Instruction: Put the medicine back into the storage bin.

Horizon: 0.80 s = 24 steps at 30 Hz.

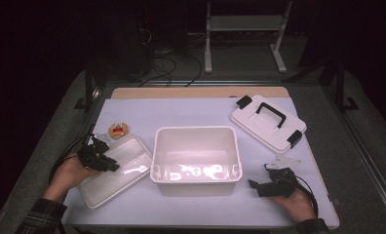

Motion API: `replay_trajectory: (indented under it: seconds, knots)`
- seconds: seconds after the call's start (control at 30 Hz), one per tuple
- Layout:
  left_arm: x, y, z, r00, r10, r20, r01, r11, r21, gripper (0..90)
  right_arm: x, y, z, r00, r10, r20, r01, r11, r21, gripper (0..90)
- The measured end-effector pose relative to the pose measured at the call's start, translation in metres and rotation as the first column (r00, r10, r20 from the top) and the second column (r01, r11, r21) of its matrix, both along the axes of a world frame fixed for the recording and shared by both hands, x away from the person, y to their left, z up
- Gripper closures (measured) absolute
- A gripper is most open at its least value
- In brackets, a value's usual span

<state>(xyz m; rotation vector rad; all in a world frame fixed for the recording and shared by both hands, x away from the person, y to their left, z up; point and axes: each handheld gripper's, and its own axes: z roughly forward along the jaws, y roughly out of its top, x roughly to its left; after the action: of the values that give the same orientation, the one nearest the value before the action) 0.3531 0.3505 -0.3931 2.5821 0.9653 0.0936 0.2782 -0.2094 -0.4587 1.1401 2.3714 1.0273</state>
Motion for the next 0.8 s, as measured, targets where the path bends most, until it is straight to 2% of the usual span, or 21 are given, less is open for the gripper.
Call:
replay_trajectory:
  seconds: [0.37, 0.8]
  knots:
    - [0.005, 0.002, 0.024, 0.9991, 0.036, 0.022, -0.036, 0.9992, -0.018, 40.6, 0.000, 0.000, 0.000, 1.0000, 0.000, 0.000, 0.000, 1.000, 0.000, 14.7]
    - [0.028, 0.003, 0.041, 0.9968, 0.070, 0.039, -0.069, 0.9973, -0.027, 28.4, 0.000, 0.000, 0.000, 1.0000, 0.000, 0.000, 0.000, 1.000, -0.002, 14.7]
